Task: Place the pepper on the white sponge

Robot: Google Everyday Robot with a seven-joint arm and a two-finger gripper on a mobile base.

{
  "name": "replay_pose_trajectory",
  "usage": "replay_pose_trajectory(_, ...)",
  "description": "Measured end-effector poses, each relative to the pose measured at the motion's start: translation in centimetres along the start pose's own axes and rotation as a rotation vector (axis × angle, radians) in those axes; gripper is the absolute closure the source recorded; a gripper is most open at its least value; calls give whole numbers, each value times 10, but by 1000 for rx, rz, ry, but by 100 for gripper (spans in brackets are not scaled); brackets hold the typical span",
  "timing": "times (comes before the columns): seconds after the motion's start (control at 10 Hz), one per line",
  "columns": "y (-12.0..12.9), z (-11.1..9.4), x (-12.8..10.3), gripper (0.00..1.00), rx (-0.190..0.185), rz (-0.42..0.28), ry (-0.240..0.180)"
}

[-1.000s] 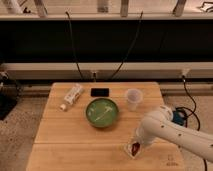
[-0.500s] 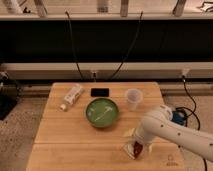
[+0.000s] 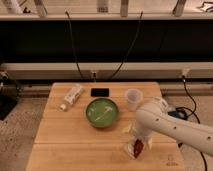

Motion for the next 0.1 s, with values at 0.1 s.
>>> replay_pose_trajectory(0.1,3,-5,0,20,1,8,-7)
